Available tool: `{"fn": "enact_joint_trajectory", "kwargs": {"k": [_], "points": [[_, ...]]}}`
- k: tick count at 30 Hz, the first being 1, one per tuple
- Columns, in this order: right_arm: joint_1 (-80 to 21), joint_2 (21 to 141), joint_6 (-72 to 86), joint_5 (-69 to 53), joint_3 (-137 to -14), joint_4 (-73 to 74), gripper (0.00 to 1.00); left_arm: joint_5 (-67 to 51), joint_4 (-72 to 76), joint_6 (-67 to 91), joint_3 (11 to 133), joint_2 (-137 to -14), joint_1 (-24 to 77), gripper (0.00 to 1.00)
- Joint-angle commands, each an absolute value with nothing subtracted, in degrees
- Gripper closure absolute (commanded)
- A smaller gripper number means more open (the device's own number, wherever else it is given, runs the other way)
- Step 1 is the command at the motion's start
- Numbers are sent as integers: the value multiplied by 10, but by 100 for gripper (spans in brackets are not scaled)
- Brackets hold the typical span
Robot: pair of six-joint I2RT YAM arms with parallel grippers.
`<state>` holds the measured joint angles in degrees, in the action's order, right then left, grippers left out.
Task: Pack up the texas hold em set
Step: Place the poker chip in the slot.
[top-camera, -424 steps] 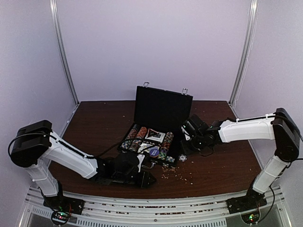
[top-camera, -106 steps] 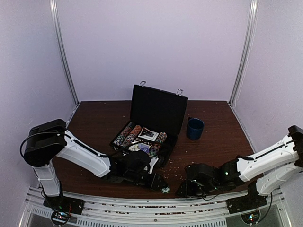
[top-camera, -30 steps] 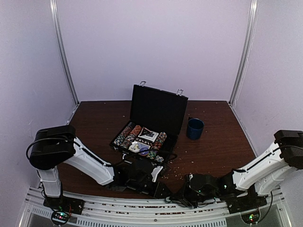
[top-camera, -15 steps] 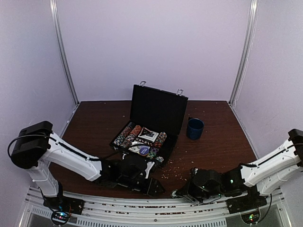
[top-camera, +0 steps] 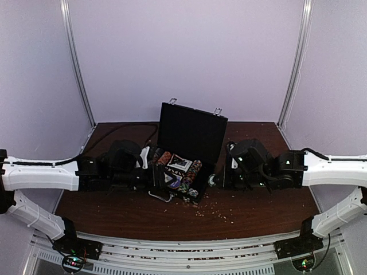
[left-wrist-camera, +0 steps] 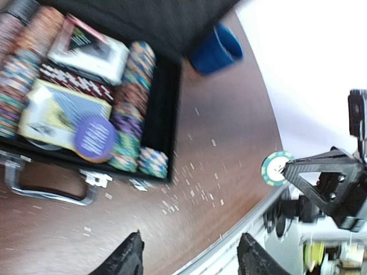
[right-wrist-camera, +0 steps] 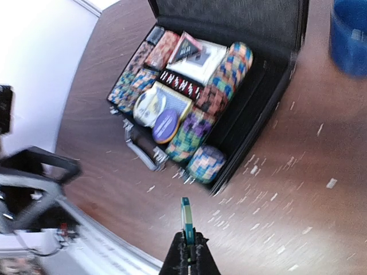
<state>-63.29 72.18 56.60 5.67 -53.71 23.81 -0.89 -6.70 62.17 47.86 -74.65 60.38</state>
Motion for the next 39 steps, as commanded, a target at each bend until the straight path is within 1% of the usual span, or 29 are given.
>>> {"fn": "enact_joint_trajectory", "kwargs": {"k": [1,3,5,10,13,19,23,28,32,39], "points": [[-600,785,309,87,-603,327,100,11,-130,617,495,-694,554,39],[-596,823,244,98,-631,329,100,-4,-149,614,498,-677,519,36],[-590,868,192,102,-665,340,100,-26,-167,612,501,-668,481,35],[-586,966,103,133,-743,353,100,-41,-189,585,512,-651,428,35],[-585,996,73,122,-747,327,100,-85,-197,583,496,-655,388,34],[-585,1066,28,102,-766,303,100,-100,-183,580,468,-655,367,34],[-585,1097,1,88,-782,280,100,-110,-179,572,471,-659,345,34],[-585,1126,-35,53,-816,285,100,-120,-189,555,490,-674,330,34],[-585,1127,-50,16,-822,294,100,-121,-196,543,497,-684,328,34],[-585,1125,-63,6,-823,333,100,-123,-189,542,487,-686,326,35]]}}
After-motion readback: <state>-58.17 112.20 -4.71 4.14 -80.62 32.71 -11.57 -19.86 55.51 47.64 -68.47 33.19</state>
